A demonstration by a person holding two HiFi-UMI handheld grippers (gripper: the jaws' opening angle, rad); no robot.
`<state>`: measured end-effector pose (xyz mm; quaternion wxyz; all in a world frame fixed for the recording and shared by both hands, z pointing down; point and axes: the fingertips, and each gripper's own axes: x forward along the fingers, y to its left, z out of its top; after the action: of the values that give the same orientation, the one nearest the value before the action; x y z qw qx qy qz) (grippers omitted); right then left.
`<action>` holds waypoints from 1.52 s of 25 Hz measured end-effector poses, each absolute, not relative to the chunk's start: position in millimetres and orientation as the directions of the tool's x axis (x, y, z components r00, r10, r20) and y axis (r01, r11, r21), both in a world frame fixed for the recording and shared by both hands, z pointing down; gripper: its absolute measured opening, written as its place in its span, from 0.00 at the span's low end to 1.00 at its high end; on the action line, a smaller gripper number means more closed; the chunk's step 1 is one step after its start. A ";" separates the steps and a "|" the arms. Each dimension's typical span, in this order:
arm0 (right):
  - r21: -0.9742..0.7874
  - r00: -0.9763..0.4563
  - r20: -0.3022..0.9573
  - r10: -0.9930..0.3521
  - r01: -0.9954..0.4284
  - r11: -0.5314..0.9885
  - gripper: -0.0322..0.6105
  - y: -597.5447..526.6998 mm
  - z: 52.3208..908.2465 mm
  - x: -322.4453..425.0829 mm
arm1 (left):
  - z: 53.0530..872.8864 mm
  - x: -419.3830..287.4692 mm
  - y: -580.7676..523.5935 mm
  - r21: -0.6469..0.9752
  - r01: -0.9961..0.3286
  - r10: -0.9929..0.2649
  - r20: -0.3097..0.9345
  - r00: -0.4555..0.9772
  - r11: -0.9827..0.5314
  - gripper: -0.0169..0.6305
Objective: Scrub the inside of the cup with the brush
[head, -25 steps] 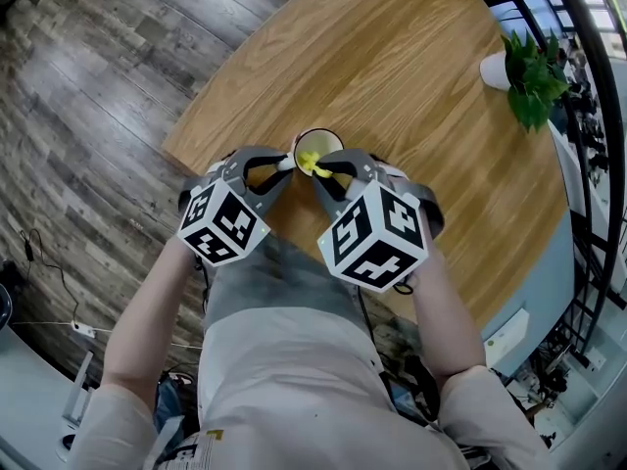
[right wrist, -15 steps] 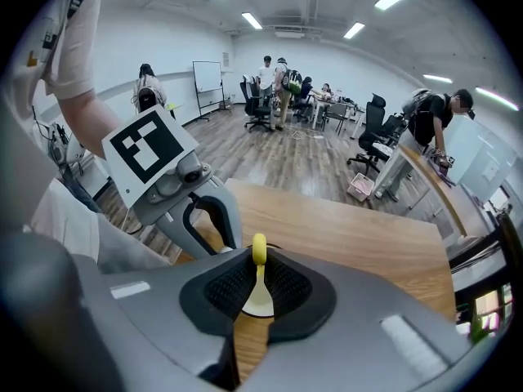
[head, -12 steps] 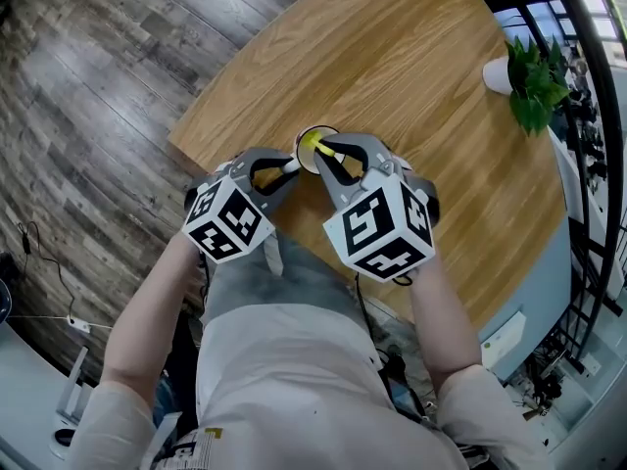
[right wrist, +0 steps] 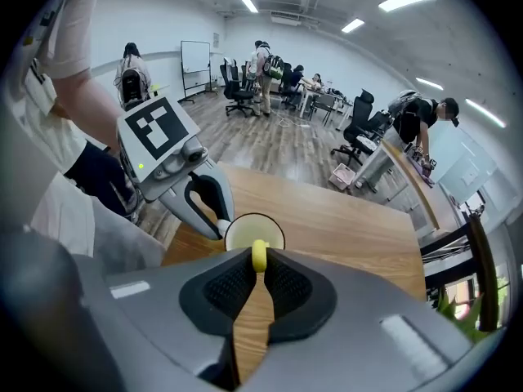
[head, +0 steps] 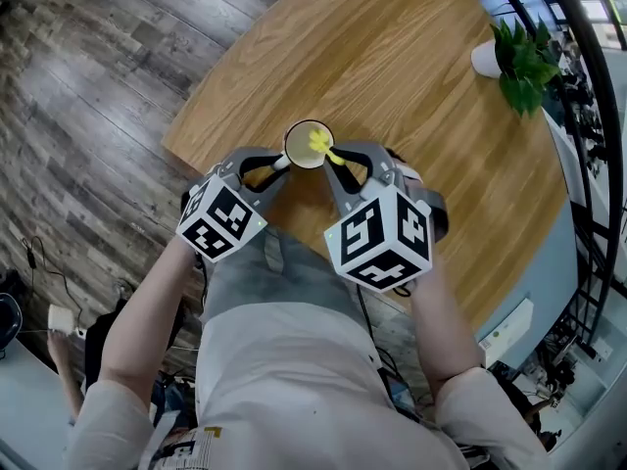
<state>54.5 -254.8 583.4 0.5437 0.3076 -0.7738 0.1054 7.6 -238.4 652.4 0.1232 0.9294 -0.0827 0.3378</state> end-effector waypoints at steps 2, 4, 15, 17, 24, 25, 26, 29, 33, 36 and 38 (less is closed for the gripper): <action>0.140 -0.228 0.914 -0.334 -0.598 0.790 0.10 -247.4 581.9 54.5 | 652.2 8.7 -236.6 0.183 -0.239 -0.065 0.649 0.758 -0.954 0.13; 0.113 -0.238 0.919 -0.313 -0.603 0.790 0.10 -241.4 581.3 53.1 | 652.1 10.3 -235.4 0.193 -0.236 -0.056 0.650 0.757 -0.952 0.13; 0.138 -0.306 0.889 -0.341 -0.532 0.836 0.10 -248.0 581.5 8.8 | 652.8 14.8 -232.0 0.166 -0.235 -0.067 0.667 0.742 -0.958 0.13; 0.131 -0.328 0.877 -0.350 -0.539 0.832 0.10 -254.5 579.7 4.7 | 652.6 14.1 -230.6 0.162 -0.238 -0.070 0.671 0.738 -0.958 0.13; 0.171 -0.331 0.837 -0.436 -0.599 0.783 0.10 -275.6 565.7 15.1 | 652.5 10.7 -225.6 0.165 -0.246 -0.070 0.681 0.729 -0.955 0.13; 0.176 -0.326 0.835 -0.444 -0.606 0.776 0.10 -277.1 563.5 18.6 | 652.5 9.8 -225.4 0.166 -0.251 -0.073 0.681 0.729 -0.954 0.13; 0.178 -0.322 0.833 -0.449 -0.613 0.770 0.10 -277.7 561.5 22.3 | 652.5 9.2 -225.5 0.166 -0.256 -0.077 0.681 0.728 -0.952 0.13; 0.179 -0.302 0.840 -0.452 -0.631 0.754 0.10 -273.2 558.0 33.3 | 652.8 8.7 -224.7 0.169 -0.269 -0.084 0.683 0.726 -0.948 0.13; 0.175 -0.276 0.852 -0.444 -0.650 0.740 0.10 -261.8 555.0 45.9 | 653.1 8.6 -224.1 0.174 -0.275 -0.083 0.688 0.721 -0.946 0.13; 0.151 -0.261 0.872 -0.414 -0.661 0.735 0.10 -247.6 556.2 55.2 | 653.0 8.3 -222.7 0.168 -0.278 -0.086 0.696 0.713 -0.946 0.13; 0.125 -0.256 0.888 -0.382 -0.665 0.736 0.10 -236.2 557.9 60.1 | 653.2 8.3 -220.3 0.171 -0.283 -0.086 0.699 0.710 -0.944 0.13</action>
<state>60.1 -236.2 557.9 0.5092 0.3357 -0.7802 0.1391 8.3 -220.3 653.2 0.1341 0.9148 -0.1010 0.3673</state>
